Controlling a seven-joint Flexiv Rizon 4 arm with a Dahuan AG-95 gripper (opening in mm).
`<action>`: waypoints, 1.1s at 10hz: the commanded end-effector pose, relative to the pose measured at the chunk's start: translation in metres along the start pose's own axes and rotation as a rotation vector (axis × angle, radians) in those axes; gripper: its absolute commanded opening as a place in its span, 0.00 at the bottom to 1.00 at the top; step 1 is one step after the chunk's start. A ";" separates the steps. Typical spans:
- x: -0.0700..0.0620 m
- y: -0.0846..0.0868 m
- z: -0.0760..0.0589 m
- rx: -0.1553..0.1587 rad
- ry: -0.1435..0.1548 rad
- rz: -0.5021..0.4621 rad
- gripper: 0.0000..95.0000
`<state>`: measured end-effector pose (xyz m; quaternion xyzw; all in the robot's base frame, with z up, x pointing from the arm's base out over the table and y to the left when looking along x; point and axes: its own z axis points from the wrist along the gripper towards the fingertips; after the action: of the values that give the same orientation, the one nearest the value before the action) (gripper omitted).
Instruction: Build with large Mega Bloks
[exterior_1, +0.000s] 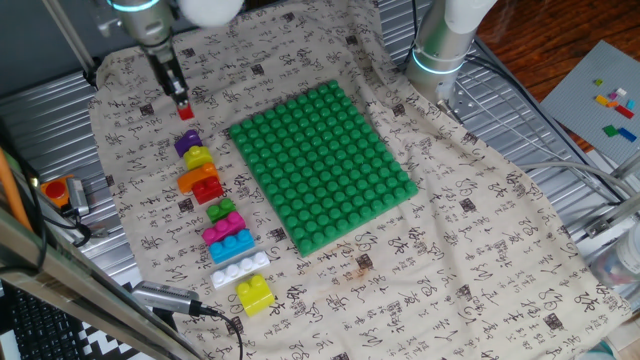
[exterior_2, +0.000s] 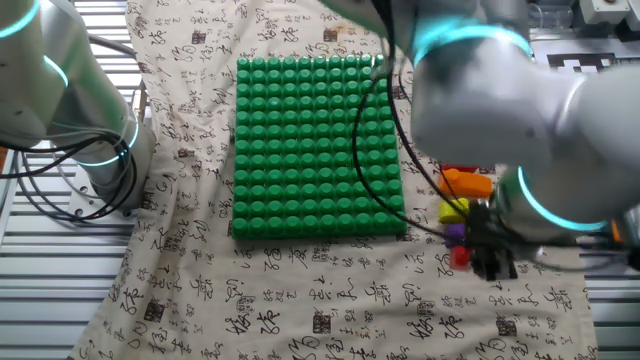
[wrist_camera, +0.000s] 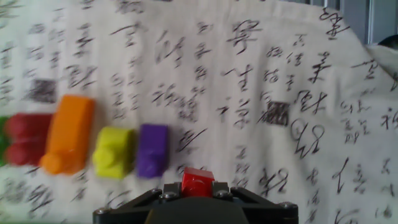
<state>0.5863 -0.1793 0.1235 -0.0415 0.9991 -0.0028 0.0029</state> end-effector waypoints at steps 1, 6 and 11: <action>0.015 0.019 -0.011 0.005 -0.001 0.004 0.00; 0.049 0.051 -0.005 0.005 -0.022 0.002 0.00; 0.050 0.052 -0.002 -0.005 -0.018 0.002 0.00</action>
<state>0.5347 -0.1321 0.1242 -0.0416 0.9991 0.0002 0.0103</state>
